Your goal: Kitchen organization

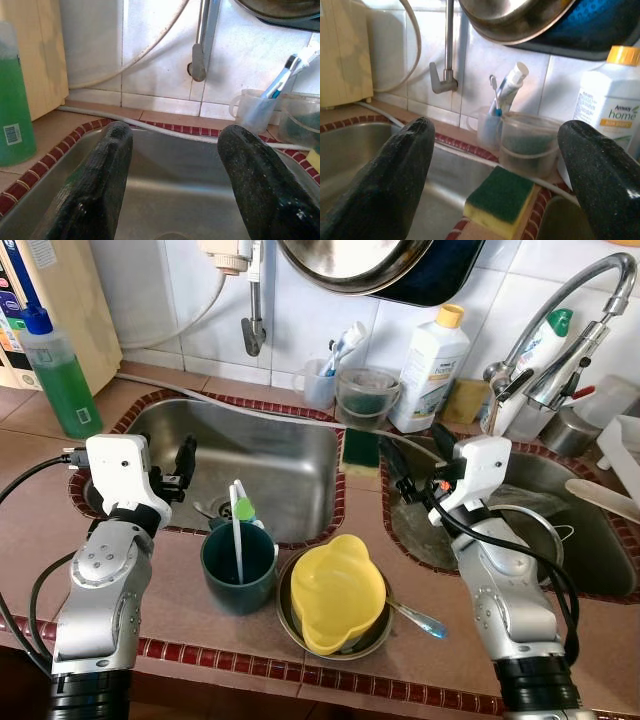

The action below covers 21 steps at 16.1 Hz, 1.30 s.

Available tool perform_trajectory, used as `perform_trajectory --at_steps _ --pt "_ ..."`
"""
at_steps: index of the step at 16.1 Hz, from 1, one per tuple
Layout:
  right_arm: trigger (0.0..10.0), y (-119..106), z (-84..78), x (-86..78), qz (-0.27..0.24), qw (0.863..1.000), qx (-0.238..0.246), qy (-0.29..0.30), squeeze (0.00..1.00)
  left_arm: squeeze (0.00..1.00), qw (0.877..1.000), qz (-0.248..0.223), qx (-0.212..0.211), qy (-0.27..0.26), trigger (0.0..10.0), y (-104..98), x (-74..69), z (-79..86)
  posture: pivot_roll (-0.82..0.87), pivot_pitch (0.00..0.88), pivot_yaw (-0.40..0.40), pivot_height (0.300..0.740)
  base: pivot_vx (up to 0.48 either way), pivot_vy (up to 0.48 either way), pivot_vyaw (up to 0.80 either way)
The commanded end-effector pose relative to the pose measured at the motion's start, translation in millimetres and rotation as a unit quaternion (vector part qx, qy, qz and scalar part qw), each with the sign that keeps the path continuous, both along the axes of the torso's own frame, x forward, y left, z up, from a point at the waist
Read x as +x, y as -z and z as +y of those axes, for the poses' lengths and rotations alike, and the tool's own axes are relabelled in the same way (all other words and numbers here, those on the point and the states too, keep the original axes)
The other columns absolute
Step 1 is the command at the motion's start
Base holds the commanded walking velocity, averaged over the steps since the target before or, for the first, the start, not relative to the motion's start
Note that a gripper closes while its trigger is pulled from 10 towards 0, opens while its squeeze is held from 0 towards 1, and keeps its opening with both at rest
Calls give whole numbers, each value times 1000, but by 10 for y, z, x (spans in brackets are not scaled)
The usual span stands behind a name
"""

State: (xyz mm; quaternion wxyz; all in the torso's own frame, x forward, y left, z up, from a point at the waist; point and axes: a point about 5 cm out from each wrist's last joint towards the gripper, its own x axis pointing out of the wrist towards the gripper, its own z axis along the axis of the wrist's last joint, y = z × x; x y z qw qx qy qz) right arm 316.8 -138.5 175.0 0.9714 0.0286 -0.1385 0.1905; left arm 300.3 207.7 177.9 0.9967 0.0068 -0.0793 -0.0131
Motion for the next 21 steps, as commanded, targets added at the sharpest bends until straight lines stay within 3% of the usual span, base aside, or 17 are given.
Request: perform_trajectory --at_steps 1,13,21 --pt "10000 -29 -52 31 -6 1000 4 16 0 0 1000 -6 -6 3 10000 -31 -4 -26 72 0 -126 740 0 0 0" --pt "10000 26 -21 45 -6 1000 9 16 0 0 1000 4 6 17 10000 -13 -15 -66 73 0 -115 740 0 0 0" --pt "10000 -10 -22 97 -12 1000 8 13 0 0 1000 2 5 15 10000 -28 32 -77 73 0 -124 740 -319 0 0"
